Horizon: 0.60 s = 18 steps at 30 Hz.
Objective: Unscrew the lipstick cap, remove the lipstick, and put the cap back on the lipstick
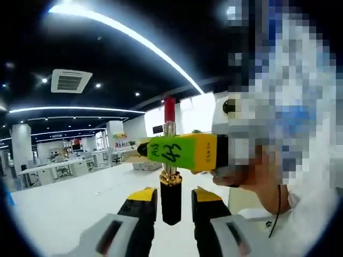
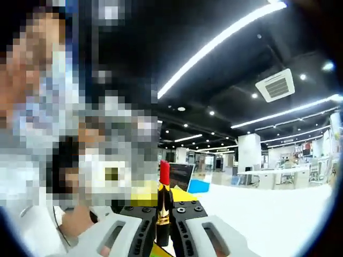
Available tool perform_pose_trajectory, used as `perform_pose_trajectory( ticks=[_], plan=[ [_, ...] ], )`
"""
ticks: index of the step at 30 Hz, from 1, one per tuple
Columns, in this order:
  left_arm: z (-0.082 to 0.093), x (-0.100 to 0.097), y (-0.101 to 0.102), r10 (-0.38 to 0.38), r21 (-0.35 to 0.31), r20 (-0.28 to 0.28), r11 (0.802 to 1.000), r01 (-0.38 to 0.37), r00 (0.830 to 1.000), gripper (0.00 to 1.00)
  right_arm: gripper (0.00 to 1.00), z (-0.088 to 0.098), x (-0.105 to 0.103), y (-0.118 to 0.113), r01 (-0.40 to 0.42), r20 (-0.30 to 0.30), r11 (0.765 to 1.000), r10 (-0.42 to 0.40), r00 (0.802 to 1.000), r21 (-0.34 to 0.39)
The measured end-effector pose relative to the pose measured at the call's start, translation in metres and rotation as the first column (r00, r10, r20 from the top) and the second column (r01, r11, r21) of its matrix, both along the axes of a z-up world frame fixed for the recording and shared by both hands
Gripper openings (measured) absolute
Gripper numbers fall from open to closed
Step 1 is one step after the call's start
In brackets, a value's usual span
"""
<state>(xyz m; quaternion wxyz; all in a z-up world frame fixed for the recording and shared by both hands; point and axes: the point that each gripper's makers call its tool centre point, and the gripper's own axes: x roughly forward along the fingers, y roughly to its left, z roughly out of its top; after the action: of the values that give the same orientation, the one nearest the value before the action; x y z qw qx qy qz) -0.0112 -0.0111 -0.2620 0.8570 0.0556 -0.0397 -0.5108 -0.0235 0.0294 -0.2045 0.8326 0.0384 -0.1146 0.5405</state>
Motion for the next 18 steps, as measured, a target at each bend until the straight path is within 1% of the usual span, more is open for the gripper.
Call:
perform_pose_trajectory(
  ticks=[3,4,5,7,10,11,13,14,15,16,17,18],
  plan=[
    [-0.002,-0.006,-0.002,-0.072,-0.006,-0.045,0.997,0.071,0.996,0.38,0.06,0.001,-0.001,-0.003,-0.026,-0.016,1.000,0.026,1.000,0.002],
    [-0.002,-0.010,-0.003,-0.101,-0.003,-0.053,0.995,0.101,0.994,0.41,0.06,0.001,-0.003,-0.004,-0.050,-0.029,0.999,0.050,0.998,0.011],
    [-0.003,-0.014,-0.005,-0.137,-0.001,-0.060,0.991,0.137,0.989,0.44,0.06,0.002,-0.007,-0.003,-0.091,-0.049,0.996,0.092,0.995,0.019],
    [0.000,-0.027,-0.008,-0.220,-0.018,-0.071,0.975,0.219,0.973,0.46,0.06,0.003,-0.009,-0.005,-0.115,-0.055,0.993,0.116,0.992,0.019],
    [0.002,-0.044,-0.011,-0.323,-0.050,-0.104,0.946,0.320,0.941,0.51,0.06,0.004,-0.018,-0.003,-0.171,-0.069,0.985,0.172,0.983,0.017],
    [0.003,-0.047,-0.012,-0.342,-0.055,-0.107,0.940,0.338,0.934,0.51,0.06,0.004,-0.020,-0.003,-0.188,-0.073,0.982,0.188,0.979,0.017],
    [0.003,-0.054,-0.011,-0.387,-0.073,-0.126,0.922,0.380,0.914,0.51,0.06,0.004,-0.027,-0.002,-0.237,-0.091,0.971,0.238,0.967,0.028],
    [0.004,-0.055,-0.010,-0.398,-0.080,-0.128,0.917,0.390,0.908,0.51,0.06,0.004,-0.030,-0.002,-0.255,-0.096,0.966,0.257,0.962,0.034],
    [0.006,-0.057,-0.010,-0.414,-0.091,-0.130,0.910,0.405,0.901,0.51,0.06,0.004,-0.033,-0.002,-0.277,-0.104,0.960,0.280,0.954,0.042],
    [0.007,-0.059,-0.010,-0.432,-0.102,-0.137,0.901,0.421,0.891,0.51,0.06,0.004,-0.037,-0.001,-0.312,-0.117,0.948,0.317,0.941,0.052],
    [0.008,-0.060,-0.009,-0.446,-0.113,-0.143,0.894,0.433,0.883,0.50,0.06,0.005,-0.039,-0.001,-0.328,-0.123,0.943,0.334,0.935,0.061],
    [0.009,-0.059,-0.008,-0.451,-0.121,-0.144,0.891,0.437,0.881,0.50,0.06,0.005,-0.040,-0.001,-0.340,-0.128,0.938,0.347,0.929,0.073]
  ],
)
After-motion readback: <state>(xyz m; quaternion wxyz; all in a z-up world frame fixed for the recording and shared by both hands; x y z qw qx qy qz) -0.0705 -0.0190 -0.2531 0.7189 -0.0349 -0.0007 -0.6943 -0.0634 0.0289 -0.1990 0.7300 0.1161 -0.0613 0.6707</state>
